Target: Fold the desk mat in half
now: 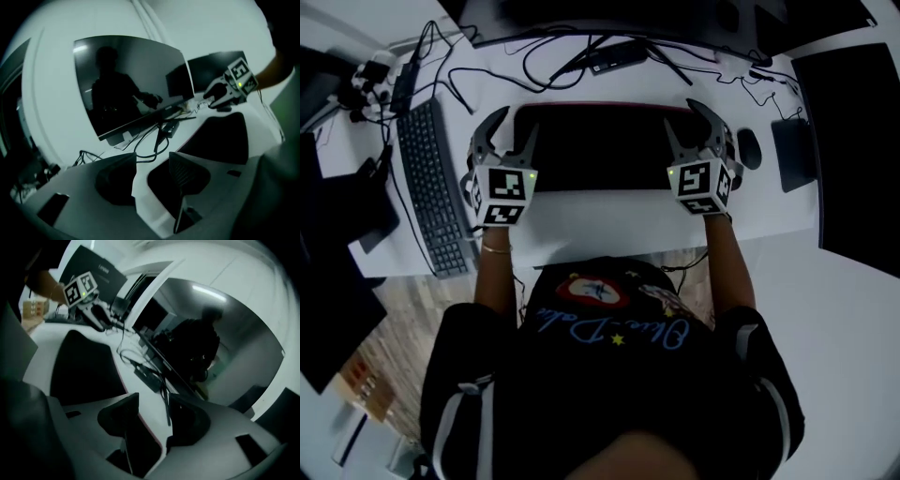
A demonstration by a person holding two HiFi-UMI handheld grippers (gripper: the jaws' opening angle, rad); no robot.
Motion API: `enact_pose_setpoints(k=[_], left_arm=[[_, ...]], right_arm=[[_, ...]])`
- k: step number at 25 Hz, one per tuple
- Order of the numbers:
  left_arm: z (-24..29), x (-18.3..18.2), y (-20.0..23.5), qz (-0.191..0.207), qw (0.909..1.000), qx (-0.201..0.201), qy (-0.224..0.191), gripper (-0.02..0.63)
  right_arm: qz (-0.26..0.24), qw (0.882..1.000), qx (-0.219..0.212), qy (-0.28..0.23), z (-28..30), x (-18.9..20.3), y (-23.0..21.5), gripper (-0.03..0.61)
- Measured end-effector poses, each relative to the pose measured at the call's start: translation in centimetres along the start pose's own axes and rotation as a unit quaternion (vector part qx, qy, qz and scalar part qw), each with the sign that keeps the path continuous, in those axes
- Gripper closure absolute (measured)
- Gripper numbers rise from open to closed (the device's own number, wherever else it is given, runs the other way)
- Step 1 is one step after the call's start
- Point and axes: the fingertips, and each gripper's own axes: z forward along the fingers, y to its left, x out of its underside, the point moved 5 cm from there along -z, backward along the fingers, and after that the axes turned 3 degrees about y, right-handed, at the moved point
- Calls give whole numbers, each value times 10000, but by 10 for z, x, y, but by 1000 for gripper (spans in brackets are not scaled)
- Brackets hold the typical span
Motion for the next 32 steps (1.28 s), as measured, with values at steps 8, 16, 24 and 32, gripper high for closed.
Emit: enact_pose_setpoints(k=[8, 16, 24, 32], left_arm=[[-81, 60, -32, -3147, 9490, 30, -167, 426], [-98, 110, -75, -5280, 8488, 19, -256, 426], [-78, 113, -73, -6322, 7729, -2, -546, 421], [-72, 120, -70, -6856, 7274, -173, -243, 420]], right_arm=[[397, 9859, -1279, -1001, -34, -43, 59, 536], [148, 9700, -2205, -1011, -47, -37, 112, 557], [-215, 9642, -2545, -707, -42, -25, 144, 558], [-415, 9619, -2661, -477, -33, -18, 159, 568]])
